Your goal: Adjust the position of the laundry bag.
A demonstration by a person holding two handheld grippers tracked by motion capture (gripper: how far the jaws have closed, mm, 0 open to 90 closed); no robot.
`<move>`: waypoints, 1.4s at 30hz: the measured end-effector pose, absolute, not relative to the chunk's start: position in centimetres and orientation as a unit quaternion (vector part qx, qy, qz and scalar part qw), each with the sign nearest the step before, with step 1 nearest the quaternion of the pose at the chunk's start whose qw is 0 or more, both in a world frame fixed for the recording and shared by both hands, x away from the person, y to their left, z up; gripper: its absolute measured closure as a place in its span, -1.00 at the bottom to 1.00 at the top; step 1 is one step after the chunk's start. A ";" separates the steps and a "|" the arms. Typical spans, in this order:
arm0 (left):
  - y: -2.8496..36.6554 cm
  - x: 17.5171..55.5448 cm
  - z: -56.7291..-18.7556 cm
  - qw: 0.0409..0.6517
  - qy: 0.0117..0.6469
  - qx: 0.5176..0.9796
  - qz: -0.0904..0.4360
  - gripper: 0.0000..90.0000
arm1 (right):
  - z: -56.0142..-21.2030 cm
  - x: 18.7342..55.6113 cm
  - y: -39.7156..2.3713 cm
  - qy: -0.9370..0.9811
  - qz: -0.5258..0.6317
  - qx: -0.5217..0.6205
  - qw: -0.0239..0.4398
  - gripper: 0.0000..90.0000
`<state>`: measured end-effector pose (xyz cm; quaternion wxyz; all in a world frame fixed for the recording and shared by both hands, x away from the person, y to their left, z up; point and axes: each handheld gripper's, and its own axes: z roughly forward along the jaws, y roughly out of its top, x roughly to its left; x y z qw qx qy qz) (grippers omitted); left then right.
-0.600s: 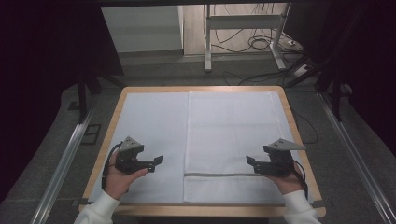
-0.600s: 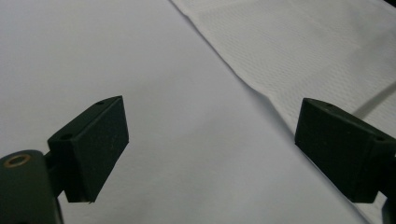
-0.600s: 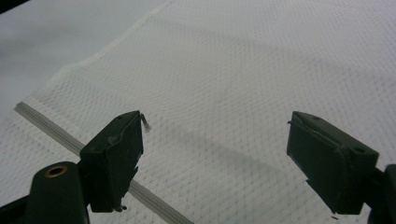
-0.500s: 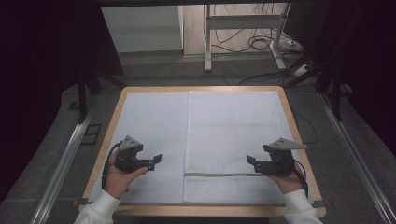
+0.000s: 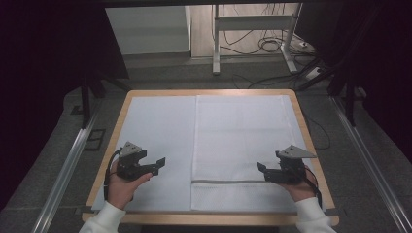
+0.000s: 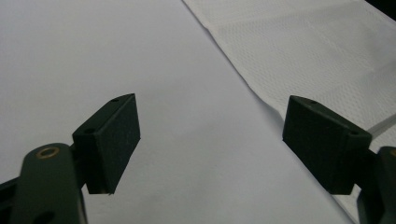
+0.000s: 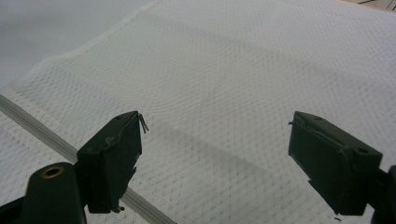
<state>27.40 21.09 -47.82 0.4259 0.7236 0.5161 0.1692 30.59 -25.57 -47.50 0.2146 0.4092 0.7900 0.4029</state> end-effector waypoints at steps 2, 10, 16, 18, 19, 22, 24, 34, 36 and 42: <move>21.1 27.5 -47.8 0.424 0.513 0.726 0.170 -0.58 | -47.5 30.9 -25.7 0.787 0.401 0.419 0.211 -0.63; 21.0 28.2 -48.1 0.417 0.521 0.726 0.166 -0.53 | -47.8 31.2 -26.2 0.783 0.401 0.430 0.206 -0.60; 19.2 27.8 -47.4 0.392 0.506 0.743 0.195 -0.53 | -47.6 31.1 -26.2 0.791 0.395 0.416 0.213 -0.60; 18.9 27.8 -47.3 0.384 0.505 0.744 0.208 -0.53 | -47.6 31.2 -26.2 0.791 0.394 0.417 0.213 -0.60; 18.8 27.8 -47.2 0.379 0.503 0.747 0.214 -0.54 | -47.6 31.3 -26.2 0.791 0.393 0.418 0.213 -0.60; 18.3 27.7 -46.9 0.367 0.490 0.757 0.229 -0.54 | -47.5 31.3 -26.4 0.788 0.397 0.420 0.212 -0.60; 18.1 27.7 -46.8 0.367 0.488 0.758 0.228 -0.54 | -47.5 31.3 -26.5 0.787 0.398 0.421 0.213 -0.60; 15.9 28.6 -45.0 0.383 0.490 0.758 0.194 -0.49 | -47.1 31.2 -26.5 0.787 0.398 0.417 0.220 -0.60; 15.7 28.7 -44.9 0.381 0.492 0.759 0.192 -0.49 | -47.1 31.1 -26.5 0.787 0.400 0.414 0.222 -0.60; 15.6 28.9 -45.3 0.378 0.498 0.759 0.181 -0.49 | -47.0 31.1 -26.4 0.790 0.399 0.409 0.223 -0.60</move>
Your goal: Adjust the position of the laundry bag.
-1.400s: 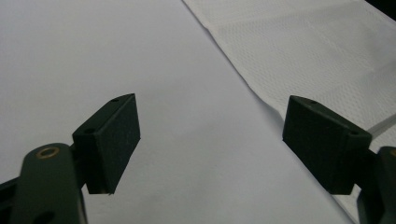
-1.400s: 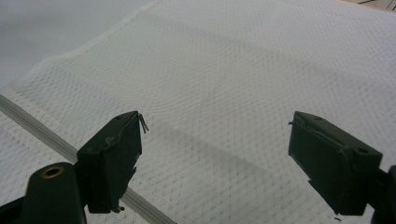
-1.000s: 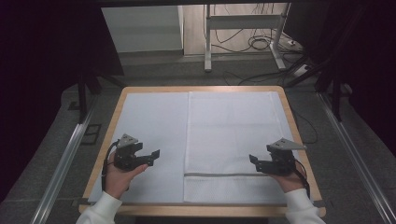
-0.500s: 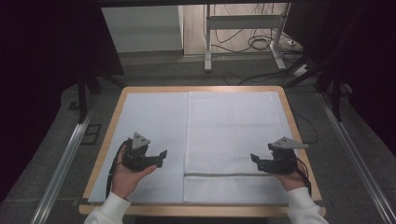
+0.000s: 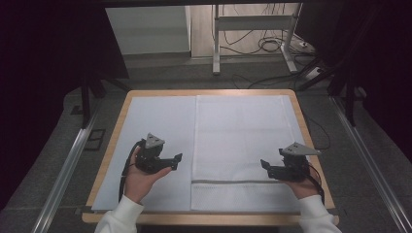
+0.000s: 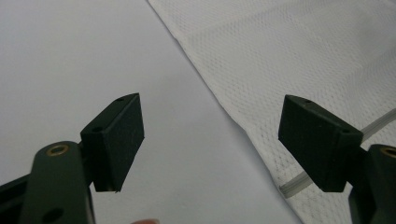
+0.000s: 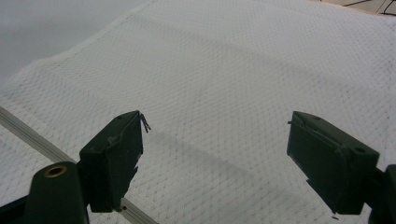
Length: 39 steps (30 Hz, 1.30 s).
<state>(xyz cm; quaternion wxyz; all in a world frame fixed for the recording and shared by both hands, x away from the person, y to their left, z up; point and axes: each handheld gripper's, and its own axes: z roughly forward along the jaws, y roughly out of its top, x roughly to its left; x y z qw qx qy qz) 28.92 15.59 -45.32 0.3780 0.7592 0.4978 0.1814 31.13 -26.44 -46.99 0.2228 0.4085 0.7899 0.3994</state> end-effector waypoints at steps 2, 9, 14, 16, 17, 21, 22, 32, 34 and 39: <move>15.2 29.2 -45.6 0.369 0.503 0.763 0.169 -0.48 | -47.1 31.2 -26.5 0.790 0.397 0.411 0.222 -0.60; 14.6 29.7 -46.8 0.361 0.508 0.768 0.144 -0.48 | -47.0 31.2 -26.6 0.789 0.397 0.412 0.224 -0.60; 14.1 29.8 -47.3 0.360 0.512 0.769 0.132 -0.49 | -47.1 31.2 -26.6 0.791 0.394 0.411 0.224 -0.60; 13.6 30.0 -47.7 0.357 0.514 0.770 0.126 -0.49 | -47.2 31.2 -26.6 0.792 0.392 0.409 0.227 -0.60; 13.5 30.1 -47.8 0.356 0.513 0.771 0.121 -0.49 | -47.2 31.2 -26.7 0.793 0.391 0.409 0.228 -0.60; 13.0 30.4 -48.5 0.354 0.515 0.774 0.101 -0.46 | -47.1 31.2 -26.7 0.792 0.391 0.409 0.229 -0.60; 12.9 30.5 -48.7 0.352 0.515 0.776 0.094 -0.45 | -47.2 31.2 -26.7 0.792 0.390 0.409 0.230 -0.60; 12.2 31.3 -50.3 0.347 0.525 0.776 0.046 -0.46 | -46.9 31.2 -27.1 0.788 0.392 0.407 0.245 -0.60; 11.9 31.4 -50.4 0.347 0.525 0.776 0.042 -0.45 | -47.0 31.2 -27.2 0.788 0.391 0.408 0.246 -0.60; 11.4 31.7 -50.7 0.341 0.526 0.778 0.035 -0.39 | -47.1 31.2 -27.3 0.788 0.388 0.409 0.248 -0.60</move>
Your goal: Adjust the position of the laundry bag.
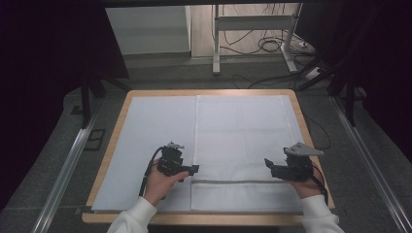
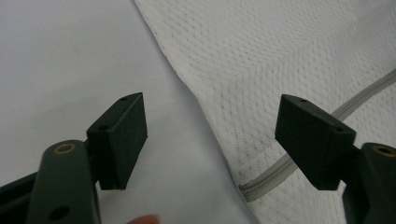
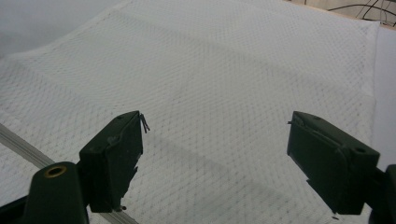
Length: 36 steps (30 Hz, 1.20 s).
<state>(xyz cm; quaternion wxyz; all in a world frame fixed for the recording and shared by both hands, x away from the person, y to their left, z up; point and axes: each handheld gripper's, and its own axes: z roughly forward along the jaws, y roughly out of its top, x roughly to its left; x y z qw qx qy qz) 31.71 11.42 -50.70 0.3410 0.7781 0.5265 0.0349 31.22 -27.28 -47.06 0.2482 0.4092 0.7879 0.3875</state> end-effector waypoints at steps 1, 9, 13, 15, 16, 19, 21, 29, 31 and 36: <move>11.3 31.8 -50.8 0.340 0.526 0.779 0.030 -0.38 | -47.1 31.2 -27.2 0.790 0.386 0.407 0.249 -0.60; 10.5 32.0 -51.6 0.340 0.526 0.780 0.017 -0.21 | -47.0 31.1 -27.1 0.791 0.382 0.404 0.255 -0.60; 10.6 32.2 -51.7 0.342 0.526 0.779 0.011 -0.11 | -47.0 31.1 -27.2 0.791 0.384 0.404 0.254 -0.60; 10.5 32.2 -51.8 0.345 0.528 0.776 0.012 -0.06 | -47.0 31.1 -27.3 0.790 0.383 0.405 0.256 -0.60; 10.5 32.2 -51.8 0.345 0.528 0.776 0.012 -0.04 | -47.0 31.1 -27.3 0.790 0.383 0.406 0.256 -0.60; 10.4 32.1 -52.0 0.346 0.526 0.776 0.010 0.03 | -47.0 31.1 -27.2 0.790 0.383 0.404 0.256 -0.60; 10.3 32.2 -52.1 0.345 0.524 0.778 0.009 0.06 | -46.9 31.0 -27.1 0.789 0.385 0.404 0.257 -0.60; 10.3 32.3 -52.4 0.344 0.517 0.783 0.001 0.26 | -46.7 30.9 -27.1 0.787 0.388 0.403 0.259 -0.60; 10.2 32.4 -52.5 0.344 0.516 0.784 0.003 0.33 | -46.7 30.9 -27.2 0.787 0.388 0.404 0.259 -0.60; 9.9 32.3 -52.6 0.347 0.514 0.784 0.012 0.59 | -46.5 30.9 -27.2 0.785 0.392 0.406 0.256 -0.60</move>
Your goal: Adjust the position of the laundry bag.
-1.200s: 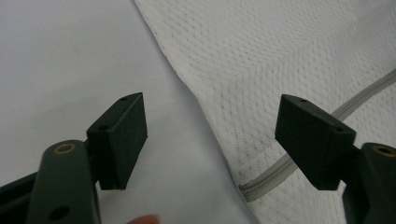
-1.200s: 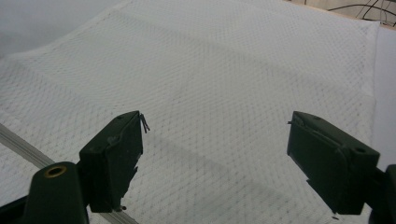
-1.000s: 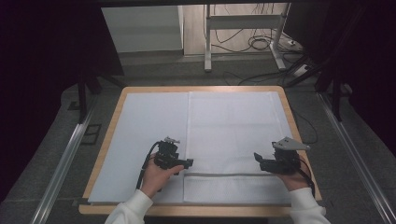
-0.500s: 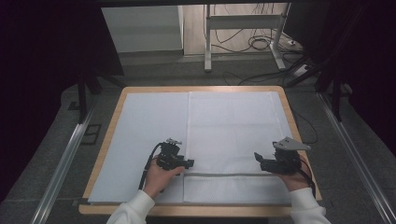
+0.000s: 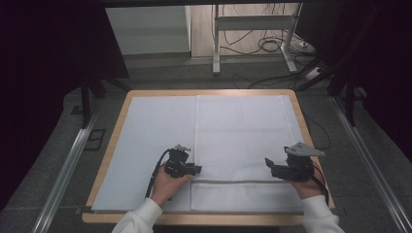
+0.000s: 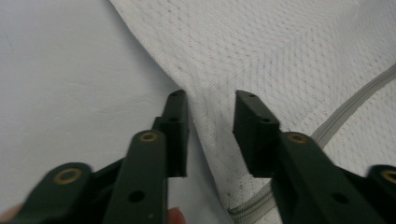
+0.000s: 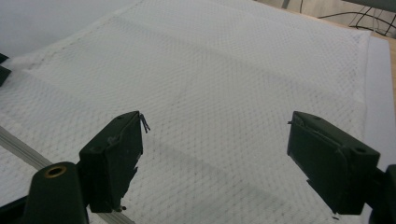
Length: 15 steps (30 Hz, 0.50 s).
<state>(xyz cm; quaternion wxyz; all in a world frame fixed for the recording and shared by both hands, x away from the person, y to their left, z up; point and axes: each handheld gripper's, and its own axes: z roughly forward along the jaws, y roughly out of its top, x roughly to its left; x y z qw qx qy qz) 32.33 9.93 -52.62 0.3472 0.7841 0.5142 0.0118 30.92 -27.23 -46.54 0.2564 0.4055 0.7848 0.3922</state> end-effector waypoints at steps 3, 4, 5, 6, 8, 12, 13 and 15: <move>9.9 32.4 -52.7 0.347 0.512 0.786 0.017 0.67 | -46.4 30.9 -27.2 0.783 0.395 0.407 0.255 -0.60; 9.9 32.4 -52.7 0.344 0.508 0.789 0.018 0.70 | -46.4 30.9 -27.2 0.783 0.395 0.407 0.255 -0.60; 9.8 32.4 -52.7 0.347 0.509 0.787 0.021 0.73 | -46.5 30.9 -27.2 0.784 0.394 0.407 0.255 -0.60; 9.8 32.4 -52.7 0.347 0.509 0.787 0.021 0.78 | -46.5 30.9 -27.1 0.784 0.393 0.407 0.255 -0.60; 9.9 32.4 -52.8 0.344 0.503 0.793 0.030 0.86 | -46.5 30.9 -27.1 0.783 0.394 0.410 0.255 -0.60; 10.0 32.5 -53.0 0.348 0.504 0.790 0.029 0.96 | -46.4 30.9 -27.2 0.781 0.394 0.412 0.255 -0.60; 10.1 32.5 -53.0 0.352 0.503 0.788 0.027 0.97 | -46.5 31.0 -27.4 0.780 0.393 0.415 0.255 -0.61; 10.1 32.5 -53.1 0.353 0.502 0.789 0.028 0.98 | -46.5 31.0 -27.5 0.780 0.391 0.417 0.255 -0.61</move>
